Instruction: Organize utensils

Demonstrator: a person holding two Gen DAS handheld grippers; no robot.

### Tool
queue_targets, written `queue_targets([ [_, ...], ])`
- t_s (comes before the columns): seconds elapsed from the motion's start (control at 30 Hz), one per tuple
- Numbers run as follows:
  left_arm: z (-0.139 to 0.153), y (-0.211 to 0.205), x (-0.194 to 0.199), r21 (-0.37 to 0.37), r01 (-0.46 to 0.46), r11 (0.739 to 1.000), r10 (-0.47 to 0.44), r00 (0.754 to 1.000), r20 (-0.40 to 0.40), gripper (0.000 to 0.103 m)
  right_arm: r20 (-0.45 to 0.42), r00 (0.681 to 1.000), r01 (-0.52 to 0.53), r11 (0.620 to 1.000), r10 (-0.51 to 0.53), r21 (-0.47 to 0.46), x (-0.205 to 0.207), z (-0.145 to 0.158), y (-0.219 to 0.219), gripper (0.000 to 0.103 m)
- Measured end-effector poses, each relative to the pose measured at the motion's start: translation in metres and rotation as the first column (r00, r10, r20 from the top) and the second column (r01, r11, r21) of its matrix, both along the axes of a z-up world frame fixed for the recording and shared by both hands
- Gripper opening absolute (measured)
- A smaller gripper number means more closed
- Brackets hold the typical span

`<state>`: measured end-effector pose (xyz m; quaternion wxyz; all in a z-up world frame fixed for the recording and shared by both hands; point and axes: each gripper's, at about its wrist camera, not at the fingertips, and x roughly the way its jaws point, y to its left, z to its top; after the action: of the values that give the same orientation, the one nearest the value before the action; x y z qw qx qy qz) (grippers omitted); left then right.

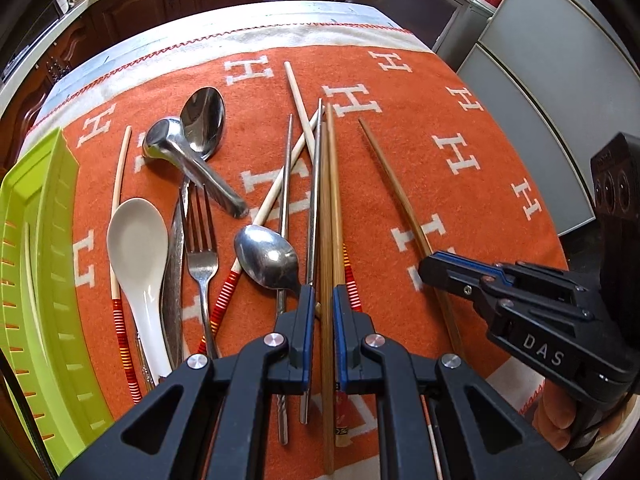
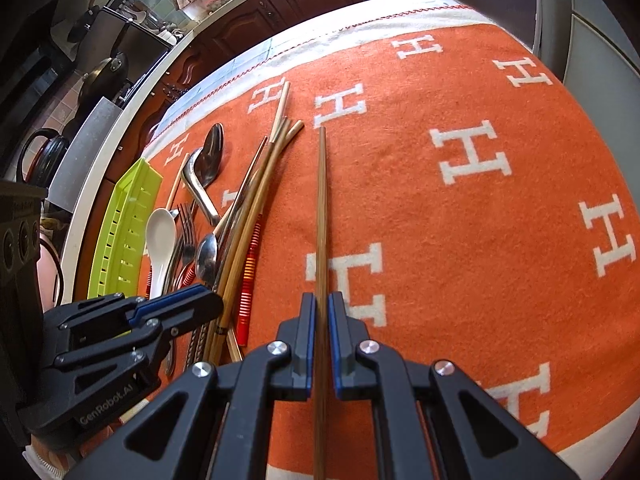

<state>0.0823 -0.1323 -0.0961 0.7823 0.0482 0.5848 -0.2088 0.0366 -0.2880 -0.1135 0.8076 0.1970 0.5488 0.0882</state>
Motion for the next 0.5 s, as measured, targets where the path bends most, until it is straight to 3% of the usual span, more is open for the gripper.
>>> queue_targets([
  [0.5, -0.007, 0.005, 0.012, -0.022, -0.043, 0.999, 0.042, 0.998, -0.040, 0.011, 0.001, 1.000, 0.006, 0.999, -0.006, 0.034, -0.004, -0.001, -0.007, 0.006],
])
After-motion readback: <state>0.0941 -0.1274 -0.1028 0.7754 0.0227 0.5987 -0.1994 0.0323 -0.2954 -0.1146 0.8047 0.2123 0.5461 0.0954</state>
